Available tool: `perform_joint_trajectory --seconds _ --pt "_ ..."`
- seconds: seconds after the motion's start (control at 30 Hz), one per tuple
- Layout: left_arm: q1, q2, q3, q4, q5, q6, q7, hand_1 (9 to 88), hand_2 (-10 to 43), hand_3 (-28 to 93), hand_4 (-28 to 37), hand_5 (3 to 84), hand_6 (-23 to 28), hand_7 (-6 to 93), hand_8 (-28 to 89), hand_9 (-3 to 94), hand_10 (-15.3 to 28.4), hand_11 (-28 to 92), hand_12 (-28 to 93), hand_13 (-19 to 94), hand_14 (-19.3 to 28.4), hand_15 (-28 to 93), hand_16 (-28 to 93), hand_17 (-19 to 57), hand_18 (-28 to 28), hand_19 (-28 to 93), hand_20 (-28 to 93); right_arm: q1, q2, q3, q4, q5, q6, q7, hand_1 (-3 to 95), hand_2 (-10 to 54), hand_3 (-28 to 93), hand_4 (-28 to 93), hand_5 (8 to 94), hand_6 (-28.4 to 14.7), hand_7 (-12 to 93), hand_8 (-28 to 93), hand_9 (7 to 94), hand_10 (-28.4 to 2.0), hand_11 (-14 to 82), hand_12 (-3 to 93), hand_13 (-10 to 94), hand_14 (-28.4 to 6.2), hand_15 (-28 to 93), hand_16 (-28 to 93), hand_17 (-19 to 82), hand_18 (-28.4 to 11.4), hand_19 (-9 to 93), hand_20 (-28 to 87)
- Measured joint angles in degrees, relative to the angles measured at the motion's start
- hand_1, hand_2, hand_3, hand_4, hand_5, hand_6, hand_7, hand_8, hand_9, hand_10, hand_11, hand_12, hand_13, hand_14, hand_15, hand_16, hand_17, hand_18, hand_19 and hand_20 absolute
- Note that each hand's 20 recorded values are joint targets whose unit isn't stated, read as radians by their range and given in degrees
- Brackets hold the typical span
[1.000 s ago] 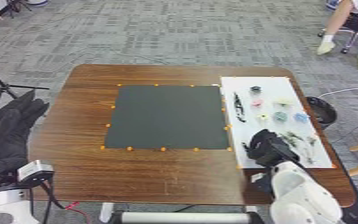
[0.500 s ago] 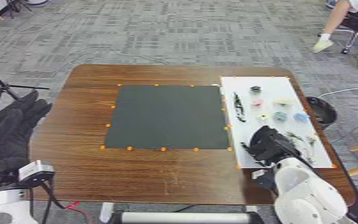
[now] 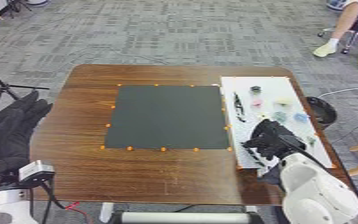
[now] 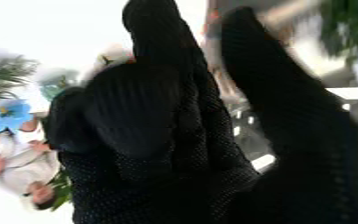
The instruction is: Arrange flowers
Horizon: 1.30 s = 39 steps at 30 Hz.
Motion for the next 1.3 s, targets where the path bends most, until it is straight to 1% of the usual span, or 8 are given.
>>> perform_joint_trajectory --seconds 0.13,0.57,0.8,0.87,0.9,0.93,1.23,1.3 --pt "0.00 -0.04 -0.20 -0.02 0.03 -0.21 -0.13 30.8 -2.4 68 -19.2 50.0 3.8 12.7 -7 48.4 14.8 20 12 37 18.9 24 0 6.9 13.0 12 21 -1.53 0.42 0.43 -0.11 -1.25 -2.65 0.04 38.5 -9.5 59 -6 67.1 -6.8 16 -1 83.0 -14.6 17.3 22.0 93 -1.5 44 37 55 -17.0 85 44" --pt "-0.06 -0.09 -0.31 -0.03 0.78 -1.03 -0.59 31.2 -2.5 68 -19.0 50.1 3.9 12.7 -7 48.4 14.8 20 12 37 18.9 24 0 7.0 12.9 12 21 -2.87 1.51 -2.46 1.76 -8.47 0.95 -0.16 46.0 -9.5 59 -9 66.7 -5.8 23 0 84.0 -13.7 22.0 24.8 93 -0.5 47 38 55 -16.6 86 46" --pt "-0.06 -0.15 -0.32 -0.03 1.00 -1.41 -0.80 31.2 -2.6 68 -18.9 50.0 3.9 12.7 -7 48.4 14.8 20 12 37 19.0 24 0 6.9 13.0 12 21 -2.64 1.92 -4.44 2.22 -10.12 2.27 -0.47 56.6 -9.5 48 -6 66.1 -4.7 23 26 86.9 -11.5 15.2 36.8 94 -0.3 47 38 56 -16.3 86 47" --pt "-0.06 -0.16 -0.35 -0.03 1.03 -1.44 -0.82 31.3 -2.6 68 -19.0 50.0 3.9 12.7 -7 48.4 14.8 20 12 37 19.0 24 0 7.0 13.0 12 21 -2.36 2.15 -5.04 2.40 -10.75 2.33 -0.68 79.8 -9.5 -10 31 66.3 -4.3 24 29 88.2 -10.8 12.9 39.6 94 -0.1 48 38 56 -16.1 86 48" --pt "-0.06 -0.18 -0.37 -0.03 1.04 -1.46 -0.83 31.3 -2.5 68 -19.0 50.0 3.9 12.7 -7 48.4 14.8 20 12 37 19.0 24 0 7.0 13.0 12 21 -2.21 2.27 -5.35 2.51 -11.08 2.34 -0.79 85.6 -9.5 -24 40 66.5 -4.0 24 30 88.9 -10.4 11.6 41.0 94 -0.1 49 38 56 -15.8 86 48" --pt "-0.06 -0.20 -0.40 -0.04 1.05 -1.49 -0.85 31.4 -2.5 68 -19.0 50.0 3.9 12.7 -7 48.4 14.8 20 12 37 19.0 24 0 7.0 13.0 12 21 -2.07 2.41 -5.67 2.62 -11.42 2.40 -0.92 87.9 -9.5 -27 41 66.7 -3.9 24 30 89.4 -10.2 10.6 42.4 94 0.0 49 38 56 -15.7 86 48" --pt "-0.06 -0.41 -0.57 -0.05 1.07 -1.82 -1.07 31.4 -2.5 67 -18.9 50.0 4.0 12.6 -7 48.3 14.7 20 12 37 19.1 24 0 7.0 13.0 12 21 -0.83 3.12 -7.64 2.91 -12.29 2.88 -1.48 90.9 -9.5 -25 47 72.4 -3.0 22 30 93.5 -9.3 11.9 41.6 94 0.4 54 31 60 -14.4 85 46" --pt "-0.06 -0.44 -0.57 -0.06 1.07 -1.83 -1.09 31.3 -2.5 68 -18.8 50.1 4.0 12.6 -7 48.3 14.7 20 12 37 19.0 24 0 6.9 13.0 12 21 -0.67 3.12 -7.72 2.84 -10.90 3.02 -1.40 75.1 -9.5 23 15 74.0 -3.2 21 29 93.6 -9.5 13.1 40.1 94 0.5 55 29 61 -14.2 85 45"
